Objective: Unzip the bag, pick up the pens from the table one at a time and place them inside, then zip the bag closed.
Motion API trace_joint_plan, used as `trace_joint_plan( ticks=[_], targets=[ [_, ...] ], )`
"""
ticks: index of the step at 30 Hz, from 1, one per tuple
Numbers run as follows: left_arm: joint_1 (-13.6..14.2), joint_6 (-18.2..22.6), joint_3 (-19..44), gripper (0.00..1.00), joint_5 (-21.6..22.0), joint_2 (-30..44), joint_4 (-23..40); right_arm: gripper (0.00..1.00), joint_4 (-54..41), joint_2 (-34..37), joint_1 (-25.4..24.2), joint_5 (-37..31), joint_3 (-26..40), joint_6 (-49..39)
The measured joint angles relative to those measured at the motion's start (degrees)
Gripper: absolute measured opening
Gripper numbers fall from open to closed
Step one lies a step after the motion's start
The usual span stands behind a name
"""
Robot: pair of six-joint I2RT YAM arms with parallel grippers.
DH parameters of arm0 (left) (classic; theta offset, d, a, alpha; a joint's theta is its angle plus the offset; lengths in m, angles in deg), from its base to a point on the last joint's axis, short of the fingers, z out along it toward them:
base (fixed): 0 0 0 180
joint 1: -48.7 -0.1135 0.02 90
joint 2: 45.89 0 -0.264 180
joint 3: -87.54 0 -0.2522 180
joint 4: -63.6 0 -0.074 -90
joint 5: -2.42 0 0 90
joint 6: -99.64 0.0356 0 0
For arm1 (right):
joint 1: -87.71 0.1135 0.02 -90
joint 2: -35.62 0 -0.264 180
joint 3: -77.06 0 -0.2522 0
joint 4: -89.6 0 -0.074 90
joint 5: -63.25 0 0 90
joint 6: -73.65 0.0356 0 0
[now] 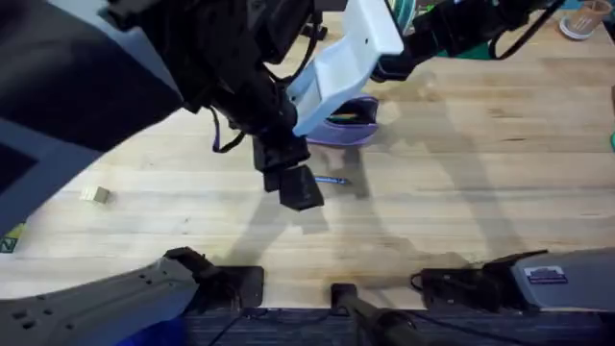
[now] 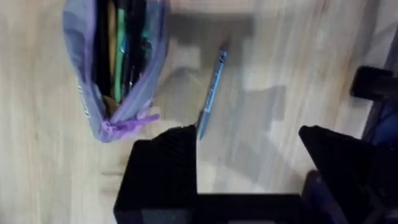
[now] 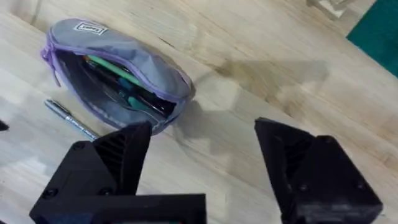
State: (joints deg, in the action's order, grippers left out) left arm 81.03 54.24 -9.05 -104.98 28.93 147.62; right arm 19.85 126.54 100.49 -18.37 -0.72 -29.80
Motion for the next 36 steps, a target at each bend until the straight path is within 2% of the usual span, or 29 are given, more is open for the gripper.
trace_joint_plan(
  ticks=[4, 9, 22, 32, 36],
  targets=[
    [-0.02, 0.00, -1.65, 0.995, -0.49, 0.00, -4.39, 0.995, -0.02, 0.00, 0.00, 0.00, 0.00, 0.00],
    [0.00, 0.00, -6.72, 0.995, -1.01, 0.00, -8.58, 0.995, -0.02, 0.00, 0.00, 0.00, 0.00, 0.00],
    [0.00, 0.05, -16.68, 0.996, -1.10, 0.00, -16.63, 0.995, -0.04, 0.00, 0.00, 0.00, 0.00, 0.00],
    [0.00, 1.98, -19.58, 0.995, -0.75, 0.22, -19.13, 0.995, -0.04, 0.00, 0.00, 0.00, 0.00, 0.00],
    [0.00, 2.62, -19.67, 0.995, -0.75, 2.58, -19.46, 0.995, -0.02, 0.00, 0.00, 0.00, 0.00, 0.00]
  ],
)
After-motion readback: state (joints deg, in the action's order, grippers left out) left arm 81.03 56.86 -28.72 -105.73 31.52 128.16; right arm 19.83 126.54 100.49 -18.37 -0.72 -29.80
